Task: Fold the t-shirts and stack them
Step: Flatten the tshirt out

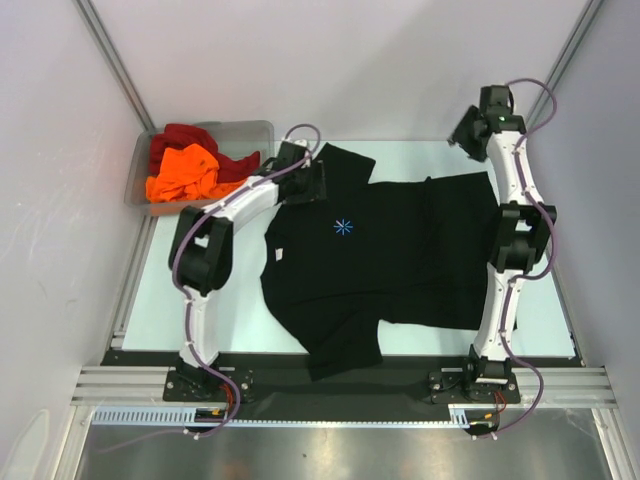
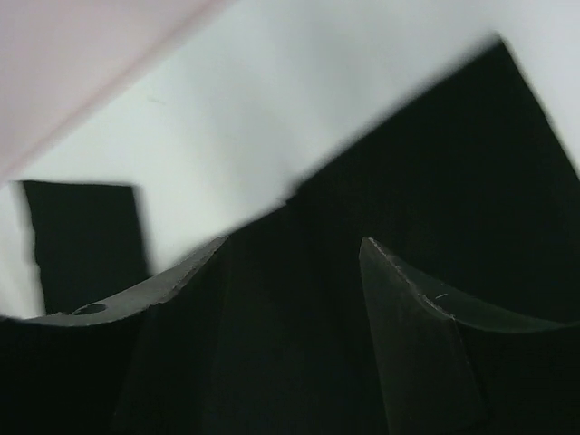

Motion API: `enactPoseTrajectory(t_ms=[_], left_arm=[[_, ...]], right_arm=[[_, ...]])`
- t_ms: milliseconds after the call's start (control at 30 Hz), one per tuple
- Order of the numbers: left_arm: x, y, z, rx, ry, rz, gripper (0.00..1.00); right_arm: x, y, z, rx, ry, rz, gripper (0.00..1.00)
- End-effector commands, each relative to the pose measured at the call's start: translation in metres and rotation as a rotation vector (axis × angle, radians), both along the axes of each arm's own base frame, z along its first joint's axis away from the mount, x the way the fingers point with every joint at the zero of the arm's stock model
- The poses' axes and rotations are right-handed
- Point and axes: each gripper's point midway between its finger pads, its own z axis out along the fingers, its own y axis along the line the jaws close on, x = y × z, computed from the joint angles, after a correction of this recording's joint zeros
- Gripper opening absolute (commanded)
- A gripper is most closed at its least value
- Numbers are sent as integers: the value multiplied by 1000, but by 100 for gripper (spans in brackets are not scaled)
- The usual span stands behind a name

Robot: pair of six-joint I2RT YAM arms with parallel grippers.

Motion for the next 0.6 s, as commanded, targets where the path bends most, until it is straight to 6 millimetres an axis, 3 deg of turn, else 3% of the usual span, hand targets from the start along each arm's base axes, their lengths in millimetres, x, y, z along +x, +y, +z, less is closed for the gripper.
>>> enactPoseTrajectory(t_ms=[0, 33, 67, 100, 200, 267, 400, 567], left_arm=[[24, -23, 27, 105, -137, 14, 80], [32, -18, 28, 152, -160, 46, 80], [31, -20, 13, 183, -124, 41, 80], [41, -27, 25, 169, -148, 43, 79], [51, -42, 13, 131, -108, -7, 72], [53, -47, -2, 110, -76, -18, 68], [59, -53, -12, 7, -28, 13, 67], [72, -63, -4, -88, -65, 1, 70]], right_arm=[[-47, -33, -60, -52, 268, -30, 64], [-51, -41, -59, -58, 275, -43, 65], [-56, -46, -67, -61, 296, -46, 65], [-57, -48, -70, -53, 300, -44, 65], [-57, -60, -79, -10, 301, -72, 64], [-52, -64, -89, 7, 299, -86, 61], [-39, -69, -111, 2, 304, -101, 54], [-27, -87, -126, -74, 283, -125, 58]])
